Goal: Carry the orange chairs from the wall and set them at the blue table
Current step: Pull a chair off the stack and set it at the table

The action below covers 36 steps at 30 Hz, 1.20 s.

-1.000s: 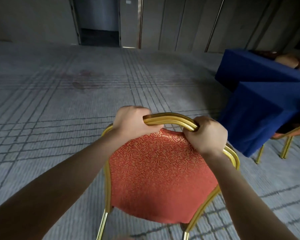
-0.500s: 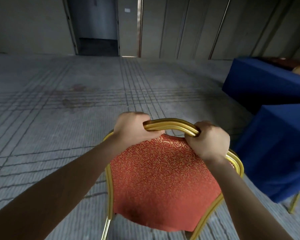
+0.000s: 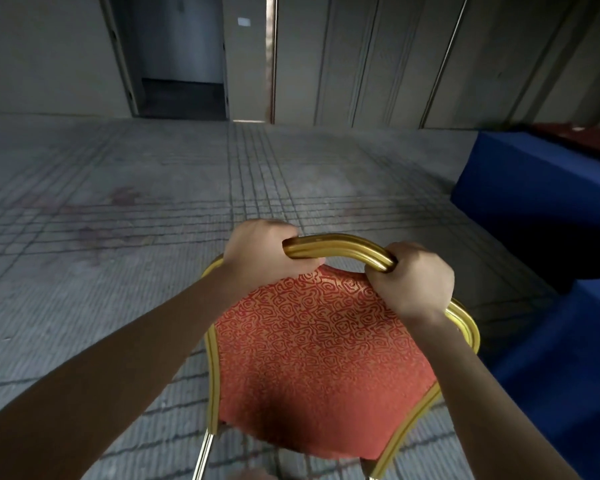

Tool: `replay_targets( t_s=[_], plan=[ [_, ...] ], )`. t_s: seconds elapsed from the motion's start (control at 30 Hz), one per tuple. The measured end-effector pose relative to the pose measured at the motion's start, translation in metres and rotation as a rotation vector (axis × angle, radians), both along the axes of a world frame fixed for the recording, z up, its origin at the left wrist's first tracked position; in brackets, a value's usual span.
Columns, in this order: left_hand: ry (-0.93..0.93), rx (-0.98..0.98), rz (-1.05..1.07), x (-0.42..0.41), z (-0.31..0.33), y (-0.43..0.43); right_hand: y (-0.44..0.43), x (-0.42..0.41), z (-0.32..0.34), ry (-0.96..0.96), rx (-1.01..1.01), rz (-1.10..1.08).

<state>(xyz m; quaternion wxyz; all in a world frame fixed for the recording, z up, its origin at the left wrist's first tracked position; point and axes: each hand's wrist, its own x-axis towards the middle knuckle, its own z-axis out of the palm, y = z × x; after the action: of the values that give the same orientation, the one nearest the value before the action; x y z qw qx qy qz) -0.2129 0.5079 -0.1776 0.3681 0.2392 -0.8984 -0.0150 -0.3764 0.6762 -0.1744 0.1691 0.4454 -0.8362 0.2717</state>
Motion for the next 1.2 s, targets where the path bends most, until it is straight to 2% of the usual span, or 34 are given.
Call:
replay_targets(
  t_s=[0.2,0.83,1.2],
  plan=[
    [0.009,0.022,0.048,-0.117,0.007,-0.112,-0.115,-0.121,0.014,0.042,-0.002,0.031],
    [-0.022,0.064,-0.109,-0.54,0.002,-0.493,-0.472,-0.519,0.008,0.054,0.029,-0.116],
    [-0.076,0.108,-0.081,-0.789,0.0,-0.697,-0.684,-0.782,-0.003,0.048,-0.009,-0.045]
  ],
)
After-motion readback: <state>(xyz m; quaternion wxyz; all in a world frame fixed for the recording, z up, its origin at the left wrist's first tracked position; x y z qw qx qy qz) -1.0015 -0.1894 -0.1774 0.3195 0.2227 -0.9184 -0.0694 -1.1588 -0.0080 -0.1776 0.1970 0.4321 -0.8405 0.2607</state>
